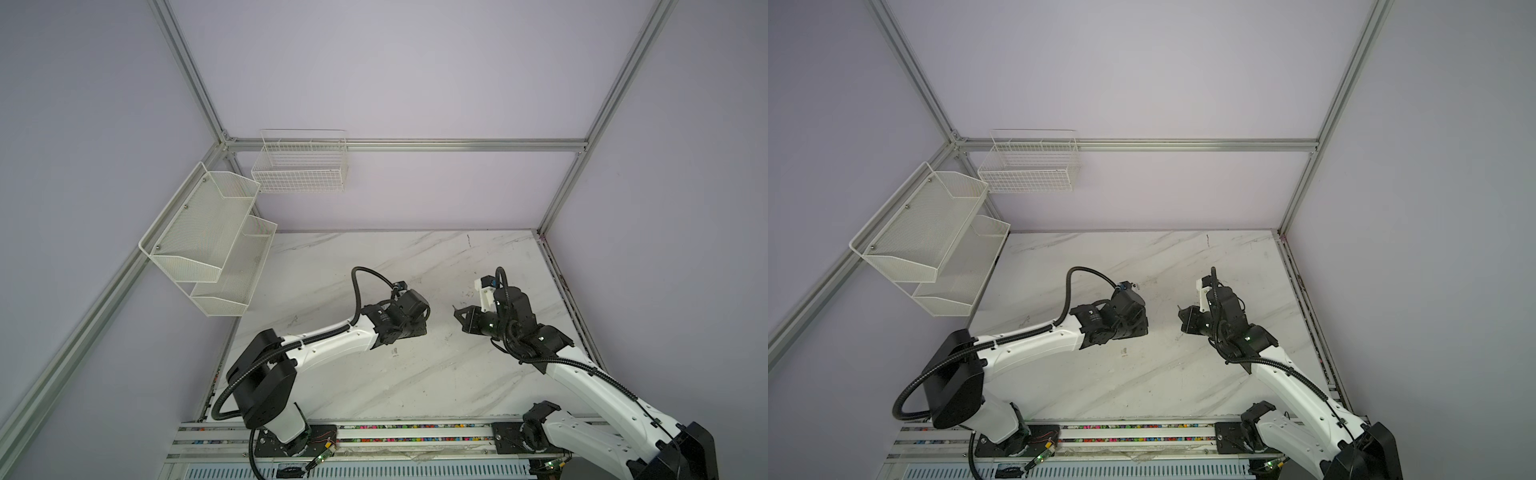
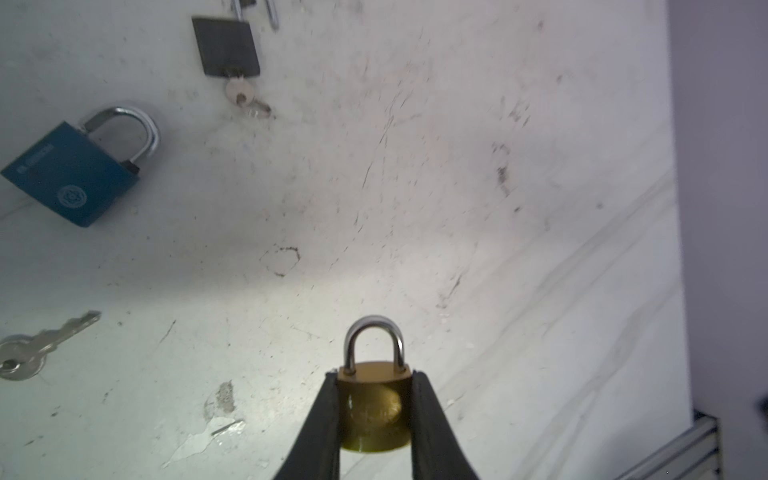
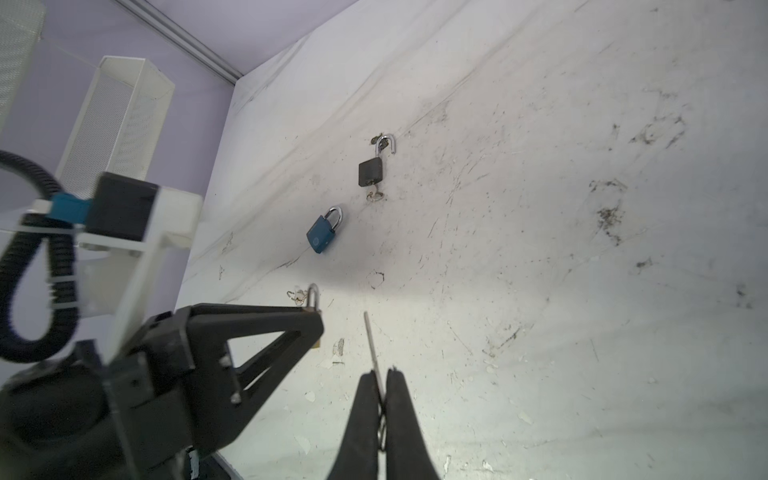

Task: Unlock with the key
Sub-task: 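Lift the brass padlock with the left gripper toward the key in the right gripper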

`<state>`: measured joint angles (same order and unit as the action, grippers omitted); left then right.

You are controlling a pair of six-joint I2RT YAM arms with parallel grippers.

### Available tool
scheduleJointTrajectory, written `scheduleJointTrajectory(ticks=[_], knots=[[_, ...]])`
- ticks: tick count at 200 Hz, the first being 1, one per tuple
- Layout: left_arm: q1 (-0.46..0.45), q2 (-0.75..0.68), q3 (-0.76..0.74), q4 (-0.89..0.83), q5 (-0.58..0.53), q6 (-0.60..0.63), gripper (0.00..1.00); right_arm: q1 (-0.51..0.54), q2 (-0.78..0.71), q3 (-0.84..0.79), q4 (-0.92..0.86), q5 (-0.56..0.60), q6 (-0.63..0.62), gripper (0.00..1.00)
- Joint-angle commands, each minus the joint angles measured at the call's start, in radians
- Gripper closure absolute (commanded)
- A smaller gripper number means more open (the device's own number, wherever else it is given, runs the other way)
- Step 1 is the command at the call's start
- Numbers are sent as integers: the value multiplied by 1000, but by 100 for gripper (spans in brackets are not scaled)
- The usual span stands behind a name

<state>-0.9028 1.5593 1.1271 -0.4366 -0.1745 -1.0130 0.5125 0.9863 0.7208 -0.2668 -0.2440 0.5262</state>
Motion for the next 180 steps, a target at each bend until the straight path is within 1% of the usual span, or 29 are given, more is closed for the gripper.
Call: scheduleJointTrajectory(ticks=[1, 17, 32, 46, 55, 57, 61, 83, 99, 119, 137, 180], knots=[[15, -70, -53, 152, -3, -137, 97, 33, 22, 27, -49, 83, -8, 100], [33, -103, -80, 200, -11, -219, 99, 91, 36, 32, -29, 134, 25, 100], [47, -133, -125, 279, -12, -287, 100, 181, 52, 42, -6, 213, 64, 100], [50, -137, -164, 355, -23, -327, 100, 267, 67, 48, 29, 273, 106, 100], [52, -137, -173, 368, -28, -357, 100, 310, 77, 47, 61, 297, 129, 100], [53, -162, -174, 369, -27, -363, 100, 317, 79, 46, 68, 300, 135, 100], [53, -170, -174, 369, -29, -371, 100, 335, 84, 46, 83, 306, 143, 100], [53, -181, -179, 364, -47, -398, 100, 396, 107, 38, 140, 340, 171, 100], [52, -192, -189, 365, -59, -412, 100, 420, 116, 21, 194, 343, 183, 100], [53, -204, -206, 375, -66, -429, 100, 422, 128, 5, 233, 357, 201, 100], [52, -213, -215, 378, -72, -435, 100, 422, 129, -7, 304, 338, 206, 100], [52, -234, -220, 376, -80, -429, 100, 421, 183, 11, 347, 327, 221, 100]])
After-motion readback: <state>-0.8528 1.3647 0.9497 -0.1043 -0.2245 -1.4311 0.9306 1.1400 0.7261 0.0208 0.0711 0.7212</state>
